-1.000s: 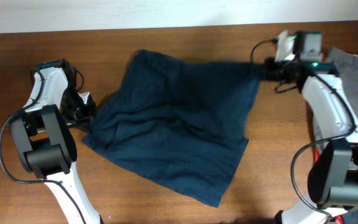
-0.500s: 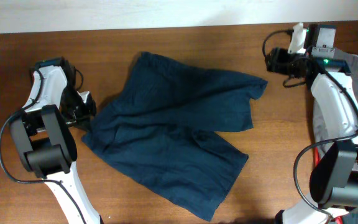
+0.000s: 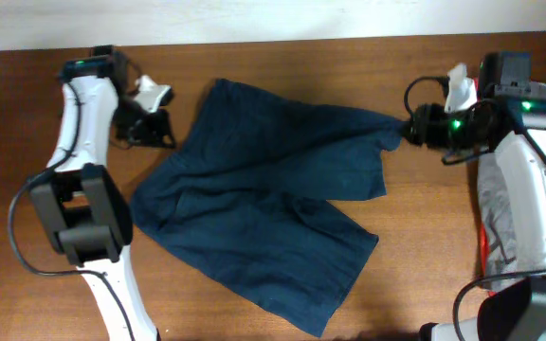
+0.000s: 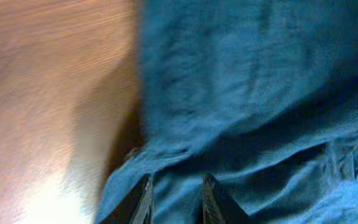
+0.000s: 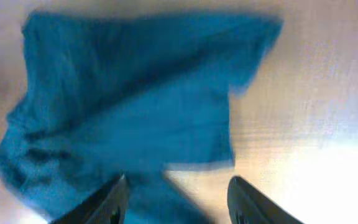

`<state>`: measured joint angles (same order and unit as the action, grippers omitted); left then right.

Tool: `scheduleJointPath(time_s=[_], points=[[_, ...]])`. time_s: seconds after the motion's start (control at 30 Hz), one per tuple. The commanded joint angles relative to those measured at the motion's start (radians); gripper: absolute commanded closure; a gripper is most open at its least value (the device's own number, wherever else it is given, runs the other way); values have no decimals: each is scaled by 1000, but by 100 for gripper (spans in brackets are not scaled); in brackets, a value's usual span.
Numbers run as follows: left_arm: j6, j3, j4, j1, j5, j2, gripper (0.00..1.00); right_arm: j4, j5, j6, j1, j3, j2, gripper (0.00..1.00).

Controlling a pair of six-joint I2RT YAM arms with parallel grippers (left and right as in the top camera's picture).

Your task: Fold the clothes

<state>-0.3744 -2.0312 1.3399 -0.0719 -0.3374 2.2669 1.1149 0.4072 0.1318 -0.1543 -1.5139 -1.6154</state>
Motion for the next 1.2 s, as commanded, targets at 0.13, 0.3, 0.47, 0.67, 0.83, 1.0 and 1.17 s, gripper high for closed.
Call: scheduleJointPath(time_s=[0.13, 0.3, 0.47, 0.67, 0.83, 1.0, 1.17], points=[[-63, -8, -64, 92, 154, 54, 80, 157, 4, 35, 46, 93, -13, 48], [-35, -5, -92, 88, 168, 104, 92, 52, 5, 43, 87, 236, -13, 50], [-34, -5, -139, 91, 158, 134, 98, -312, 0, 118, 131, 419, -13, 91], [63, -4, -149, 82, 214, 157, 100, -665, 0, 317, 137, 600, -16, 96], [116, 3, -146, 59, 238, 168, 99, -827, -10, 320, 141, 660, -53, 96], [159, 3, -124, 46, 280, 168, 100, -884, -81, 322, 141, 660, -138, 96], [184, 3, -89, 34, 320, 168, 100, -799, -103, 383, 123, 652, -205, 96]])
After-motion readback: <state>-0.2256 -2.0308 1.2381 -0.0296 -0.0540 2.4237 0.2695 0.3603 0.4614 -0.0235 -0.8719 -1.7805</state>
